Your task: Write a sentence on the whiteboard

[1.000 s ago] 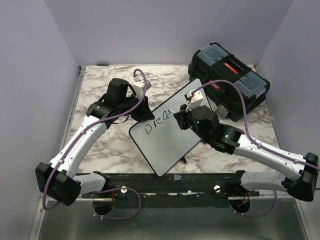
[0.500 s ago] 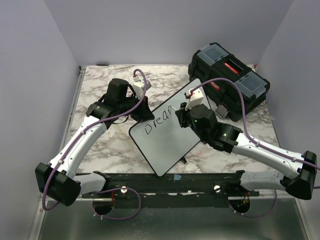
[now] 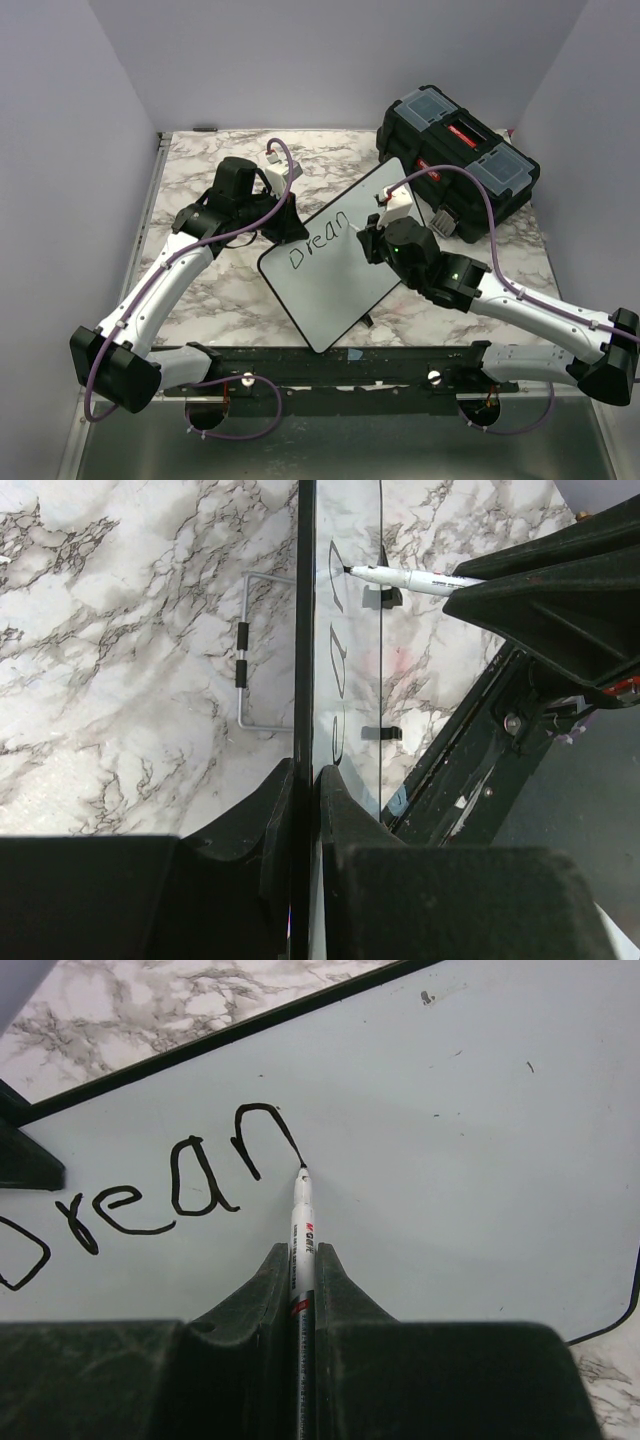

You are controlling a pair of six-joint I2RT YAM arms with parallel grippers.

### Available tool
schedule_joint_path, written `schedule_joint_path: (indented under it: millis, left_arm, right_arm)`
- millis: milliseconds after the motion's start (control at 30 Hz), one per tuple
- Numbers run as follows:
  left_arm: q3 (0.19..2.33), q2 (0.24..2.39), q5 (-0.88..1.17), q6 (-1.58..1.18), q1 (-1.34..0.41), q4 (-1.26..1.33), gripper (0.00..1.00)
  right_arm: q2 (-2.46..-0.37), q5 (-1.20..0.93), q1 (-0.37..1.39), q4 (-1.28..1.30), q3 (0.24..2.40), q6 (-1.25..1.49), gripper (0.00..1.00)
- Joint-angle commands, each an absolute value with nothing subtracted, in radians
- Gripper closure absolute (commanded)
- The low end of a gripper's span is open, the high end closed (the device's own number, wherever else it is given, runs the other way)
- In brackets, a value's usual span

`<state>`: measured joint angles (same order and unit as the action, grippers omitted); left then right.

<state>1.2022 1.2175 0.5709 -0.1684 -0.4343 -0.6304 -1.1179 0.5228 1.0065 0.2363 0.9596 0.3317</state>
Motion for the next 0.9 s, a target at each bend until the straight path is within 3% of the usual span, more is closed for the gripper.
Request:
schedule_joint_path:
  millis: [0,867]
  left_arm:
    - [1.215,1.179,0.516,-0.109,-0.433,-0.555,1.00]
    - [1.209,1.178,0.514,-0.109,-0.434,-0.552,1.00]
  right_arm:
    - [-1.123,0.513,1.005,0.256,0.980,0.337,0.99]
    - [-1.203,0.647,1.005,0.218,1.072,0.291,0.99]
